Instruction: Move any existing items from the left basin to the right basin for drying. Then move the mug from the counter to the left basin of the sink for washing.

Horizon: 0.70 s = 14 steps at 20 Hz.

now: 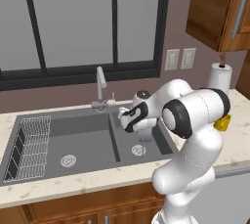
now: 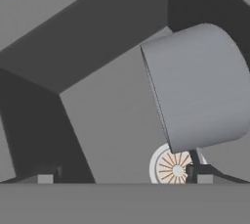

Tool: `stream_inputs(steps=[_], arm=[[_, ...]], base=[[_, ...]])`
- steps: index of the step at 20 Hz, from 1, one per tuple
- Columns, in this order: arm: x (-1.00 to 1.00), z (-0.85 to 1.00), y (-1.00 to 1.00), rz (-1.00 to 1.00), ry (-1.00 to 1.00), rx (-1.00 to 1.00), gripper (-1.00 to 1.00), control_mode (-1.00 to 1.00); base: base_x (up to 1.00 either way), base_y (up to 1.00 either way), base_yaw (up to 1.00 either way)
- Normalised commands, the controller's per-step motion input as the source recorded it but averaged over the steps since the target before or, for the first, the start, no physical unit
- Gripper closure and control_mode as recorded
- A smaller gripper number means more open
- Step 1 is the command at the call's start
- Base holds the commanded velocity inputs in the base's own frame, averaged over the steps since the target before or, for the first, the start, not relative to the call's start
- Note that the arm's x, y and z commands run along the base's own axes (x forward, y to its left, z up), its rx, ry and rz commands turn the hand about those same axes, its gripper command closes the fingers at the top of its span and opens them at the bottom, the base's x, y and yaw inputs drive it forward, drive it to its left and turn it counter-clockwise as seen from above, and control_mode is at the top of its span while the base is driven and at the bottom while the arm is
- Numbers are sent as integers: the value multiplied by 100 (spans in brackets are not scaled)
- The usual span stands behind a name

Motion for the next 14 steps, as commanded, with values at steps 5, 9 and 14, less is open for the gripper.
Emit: stream_inputs(steps=[5,9,14], arm=[[-4,42,0,-1,0,0,-100,-100],[-14,43,-3,-4,0,0,-100,-100],[-20,36,-10,-5,0,0,-100,-100]], base=[[0,0,0],[0,0,0],[0,0,0]])
